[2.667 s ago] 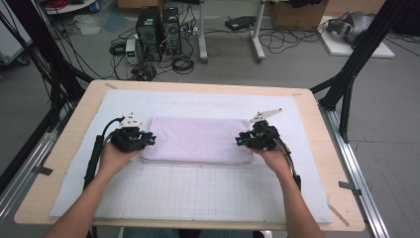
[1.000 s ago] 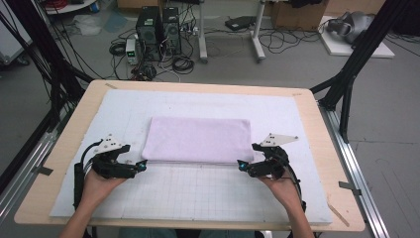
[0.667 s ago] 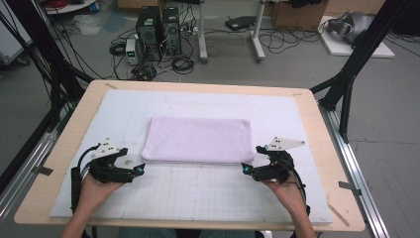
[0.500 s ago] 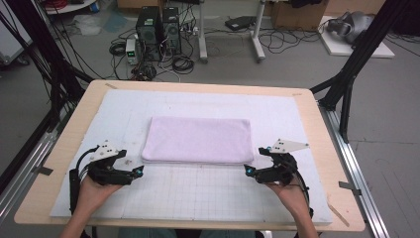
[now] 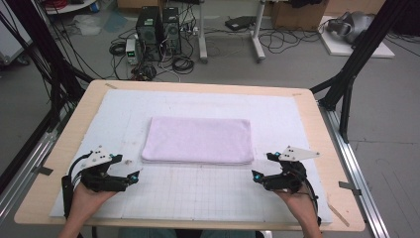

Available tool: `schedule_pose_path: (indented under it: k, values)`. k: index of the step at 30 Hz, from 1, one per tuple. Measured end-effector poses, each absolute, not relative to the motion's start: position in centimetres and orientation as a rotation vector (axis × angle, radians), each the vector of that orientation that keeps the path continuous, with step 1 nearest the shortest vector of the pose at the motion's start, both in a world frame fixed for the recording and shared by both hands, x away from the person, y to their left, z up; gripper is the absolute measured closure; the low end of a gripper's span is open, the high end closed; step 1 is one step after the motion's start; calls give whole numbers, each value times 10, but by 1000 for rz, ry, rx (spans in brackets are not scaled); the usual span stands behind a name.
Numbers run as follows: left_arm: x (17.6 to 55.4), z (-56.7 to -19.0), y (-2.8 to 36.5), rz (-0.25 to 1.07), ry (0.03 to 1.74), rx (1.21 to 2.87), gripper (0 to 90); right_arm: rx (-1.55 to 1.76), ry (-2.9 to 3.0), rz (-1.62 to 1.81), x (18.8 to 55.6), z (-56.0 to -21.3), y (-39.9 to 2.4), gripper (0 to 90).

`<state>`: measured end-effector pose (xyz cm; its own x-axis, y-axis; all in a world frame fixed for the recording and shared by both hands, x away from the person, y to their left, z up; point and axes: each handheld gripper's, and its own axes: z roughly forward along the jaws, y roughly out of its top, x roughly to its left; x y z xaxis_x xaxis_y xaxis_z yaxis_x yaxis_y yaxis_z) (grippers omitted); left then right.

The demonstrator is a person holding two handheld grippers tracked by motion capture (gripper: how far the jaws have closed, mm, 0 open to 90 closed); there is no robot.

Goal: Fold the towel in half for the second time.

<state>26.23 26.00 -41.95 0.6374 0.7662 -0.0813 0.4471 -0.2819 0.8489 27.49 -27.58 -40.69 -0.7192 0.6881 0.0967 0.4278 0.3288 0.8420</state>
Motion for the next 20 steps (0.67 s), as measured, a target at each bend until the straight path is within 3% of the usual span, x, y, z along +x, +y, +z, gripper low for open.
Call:
schedule_pose_path:
  k: [20]
  values:
    - [252, -424, 267, 446, 962, 1929, 105, 1002, 2311, 1350, 256, -414, -284, 123]
